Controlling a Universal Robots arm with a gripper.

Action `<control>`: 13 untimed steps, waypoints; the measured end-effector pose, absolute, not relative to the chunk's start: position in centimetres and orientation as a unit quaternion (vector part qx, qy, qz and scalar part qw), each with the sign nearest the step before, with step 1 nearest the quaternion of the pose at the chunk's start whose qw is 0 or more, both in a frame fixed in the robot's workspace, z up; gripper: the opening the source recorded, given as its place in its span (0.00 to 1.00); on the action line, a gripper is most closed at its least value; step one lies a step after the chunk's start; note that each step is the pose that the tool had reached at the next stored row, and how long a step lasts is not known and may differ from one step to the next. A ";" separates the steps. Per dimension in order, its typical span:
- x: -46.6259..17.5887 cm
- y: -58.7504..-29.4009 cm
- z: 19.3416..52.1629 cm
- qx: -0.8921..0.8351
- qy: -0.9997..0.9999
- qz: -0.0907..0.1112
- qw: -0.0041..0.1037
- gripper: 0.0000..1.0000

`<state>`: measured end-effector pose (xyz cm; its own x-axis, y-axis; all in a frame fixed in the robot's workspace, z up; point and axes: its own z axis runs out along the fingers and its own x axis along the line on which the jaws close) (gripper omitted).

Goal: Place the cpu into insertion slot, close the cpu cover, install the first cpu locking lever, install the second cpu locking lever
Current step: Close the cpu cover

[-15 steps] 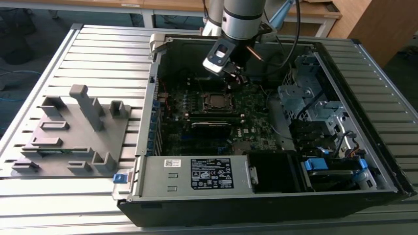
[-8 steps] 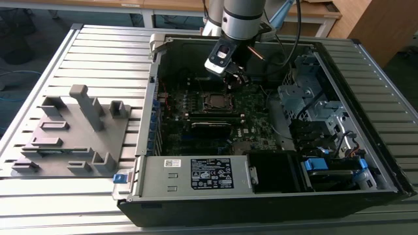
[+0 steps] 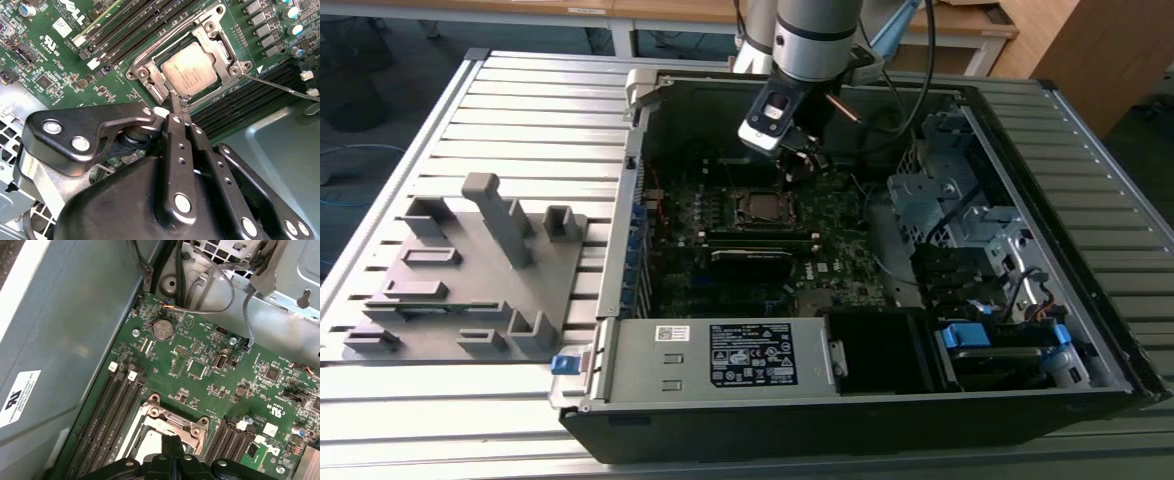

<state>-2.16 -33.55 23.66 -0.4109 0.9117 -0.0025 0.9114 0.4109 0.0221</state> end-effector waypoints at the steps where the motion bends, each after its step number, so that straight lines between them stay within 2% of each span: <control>1: -2.2 -33.5 23.7 0.541 0.841 0.009 0.007 0.10; 13: -2.2 -33.5 23.7 0.527 0.850 0.009 0.007 0.10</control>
